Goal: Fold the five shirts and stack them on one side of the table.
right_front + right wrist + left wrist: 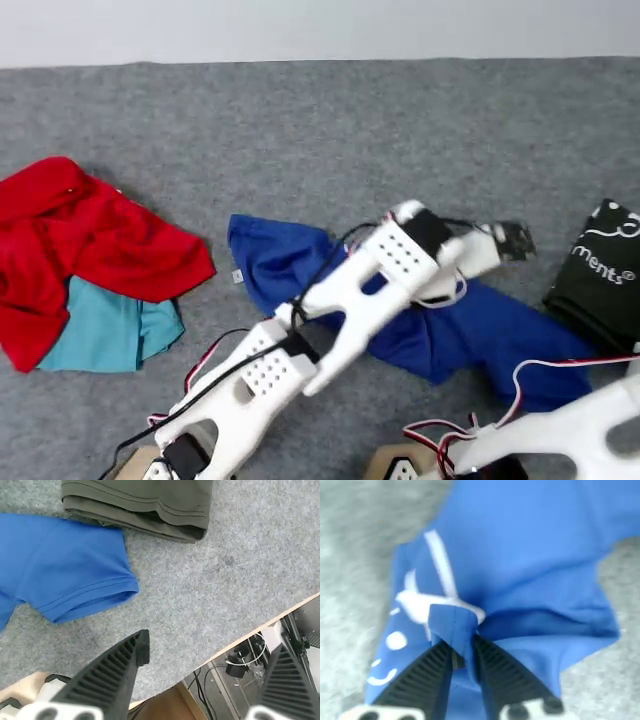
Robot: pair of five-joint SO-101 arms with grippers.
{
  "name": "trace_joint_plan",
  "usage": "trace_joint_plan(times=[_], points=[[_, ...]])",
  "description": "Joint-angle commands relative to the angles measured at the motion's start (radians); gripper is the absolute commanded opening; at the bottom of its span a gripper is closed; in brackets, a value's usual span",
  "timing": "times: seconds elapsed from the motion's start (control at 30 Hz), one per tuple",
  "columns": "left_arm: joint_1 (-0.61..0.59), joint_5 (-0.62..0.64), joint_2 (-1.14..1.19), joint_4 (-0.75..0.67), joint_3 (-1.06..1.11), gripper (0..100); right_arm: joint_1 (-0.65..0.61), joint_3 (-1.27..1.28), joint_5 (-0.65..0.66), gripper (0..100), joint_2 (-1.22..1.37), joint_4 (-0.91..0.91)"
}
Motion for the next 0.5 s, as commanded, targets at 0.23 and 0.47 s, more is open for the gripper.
trace_joint_plan(times=[0.23,0.47], points=[[-0.293,0.002,-0.256,0.029,0.036,0,0.002,-0.046,0.009,36.9,-0.007,0.013],[-0.470,-0.005,-0.419,0.029,0.417,0,-0.033,-0.044,0.009,36.8,-0.007,0.013]])
